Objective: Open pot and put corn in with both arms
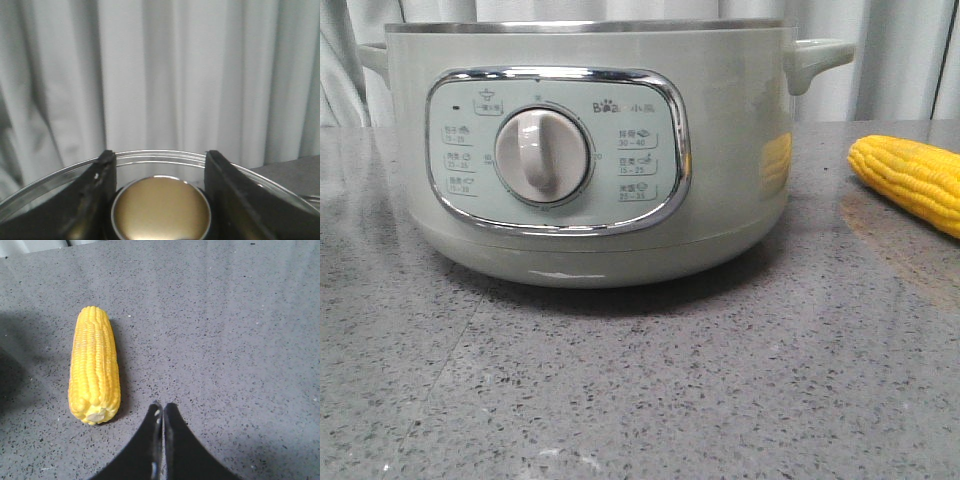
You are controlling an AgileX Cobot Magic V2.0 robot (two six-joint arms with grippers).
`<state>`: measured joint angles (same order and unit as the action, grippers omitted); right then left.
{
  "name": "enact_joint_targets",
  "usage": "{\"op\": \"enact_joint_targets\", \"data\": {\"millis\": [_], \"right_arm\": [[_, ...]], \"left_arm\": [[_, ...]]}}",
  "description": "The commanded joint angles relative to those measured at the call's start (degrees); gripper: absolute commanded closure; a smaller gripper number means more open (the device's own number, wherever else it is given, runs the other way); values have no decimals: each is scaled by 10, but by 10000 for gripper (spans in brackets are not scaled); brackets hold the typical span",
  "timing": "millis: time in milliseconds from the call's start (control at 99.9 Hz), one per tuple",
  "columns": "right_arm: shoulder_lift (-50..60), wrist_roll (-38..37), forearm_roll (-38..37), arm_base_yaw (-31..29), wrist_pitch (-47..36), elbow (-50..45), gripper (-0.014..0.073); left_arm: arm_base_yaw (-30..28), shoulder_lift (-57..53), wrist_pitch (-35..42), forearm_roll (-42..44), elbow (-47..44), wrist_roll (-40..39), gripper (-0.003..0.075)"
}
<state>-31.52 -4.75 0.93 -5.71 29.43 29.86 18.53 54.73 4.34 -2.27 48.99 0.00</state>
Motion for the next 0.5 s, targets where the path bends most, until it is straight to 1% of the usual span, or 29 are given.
{"op": "enact_joint_targets", "data": {"millis": [0, 230, 370, 490], "right_arm": [[-7, 4, 0, -3, -36, 17, 657], [-7, 4, 0, -3, -36, 17, 657], [-7, 4, 0, -3, -36, 11, 657], [-7, 4, 0, -3, -36, 3, 657]], "left_arm": [[-24, -46, 103, 1, -23, 0, 741], [-59, -121, 162, 1, -154, 0, 741], [-76, -140, 202, -5, -217, 0, 741], [-100, -142, 241, -39, -258, 0, 741]]}}
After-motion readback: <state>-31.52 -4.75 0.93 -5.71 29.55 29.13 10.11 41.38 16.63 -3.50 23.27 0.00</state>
